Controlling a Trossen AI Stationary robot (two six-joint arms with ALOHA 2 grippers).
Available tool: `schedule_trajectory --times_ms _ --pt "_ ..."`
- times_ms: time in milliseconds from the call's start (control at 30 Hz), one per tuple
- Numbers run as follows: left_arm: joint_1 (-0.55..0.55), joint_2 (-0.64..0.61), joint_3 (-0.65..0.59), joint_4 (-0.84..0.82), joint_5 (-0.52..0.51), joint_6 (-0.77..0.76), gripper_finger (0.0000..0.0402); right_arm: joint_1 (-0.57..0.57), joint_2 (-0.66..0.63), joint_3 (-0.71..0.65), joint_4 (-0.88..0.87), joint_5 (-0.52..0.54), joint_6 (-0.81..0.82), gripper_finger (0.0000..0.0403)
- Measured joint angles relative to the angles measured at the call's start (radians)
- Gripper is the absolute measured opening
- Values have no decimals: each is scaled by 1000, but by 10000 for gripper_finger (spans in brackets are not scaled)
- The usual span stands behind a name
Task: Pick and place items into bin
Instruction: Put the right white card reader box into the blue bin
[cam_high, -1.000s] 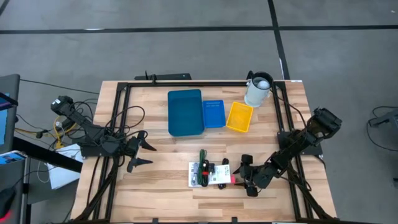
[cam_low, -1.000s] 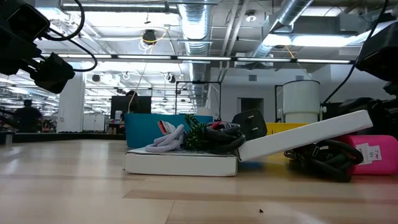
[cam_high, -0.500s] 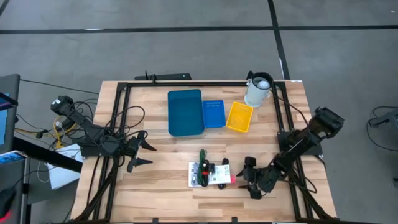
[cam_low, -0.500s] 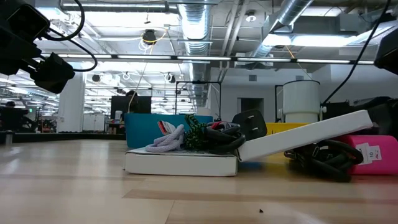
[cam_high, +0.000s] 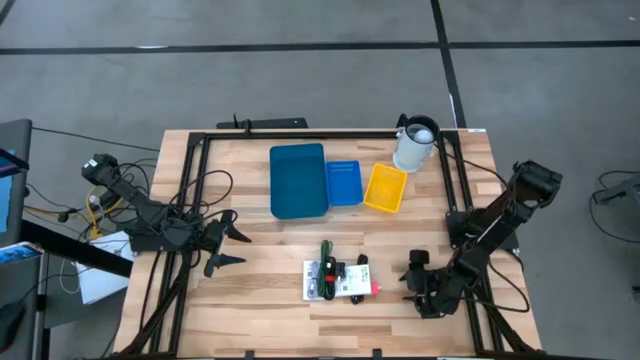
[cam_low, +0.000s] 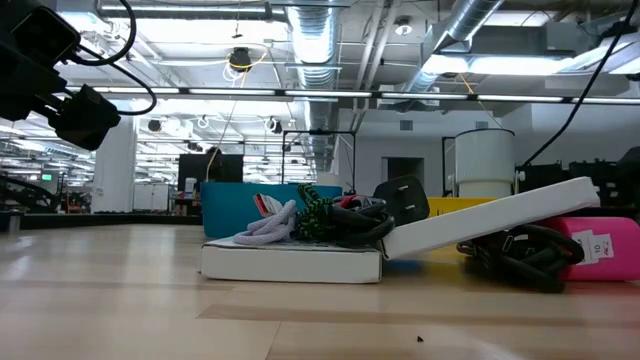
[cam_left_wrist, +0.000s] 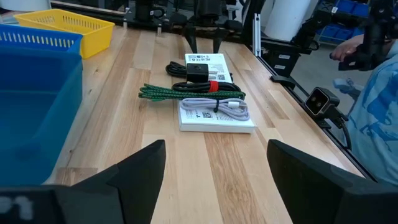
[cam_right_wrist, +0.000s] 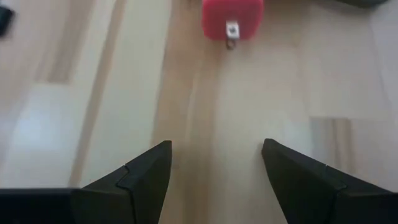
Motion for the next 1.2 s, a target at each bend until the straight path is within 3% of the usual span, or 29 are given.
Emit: schedule_trajectory --times_ms 267,433,900,1200 --pt "0 0 0 0 0 0 270 -53 -101 -6 -135 -1 2 250" --pt "0 0 0 0 0 0 270 -131 -165 -6 -130 -9 2 250" --pt "0 0 0 0 0 0 270 -424 -287 -3 -199 -384 140 242" --pt "0 0 0 0 0 0 270 -603 -288 -2 -183 -586 334 240"
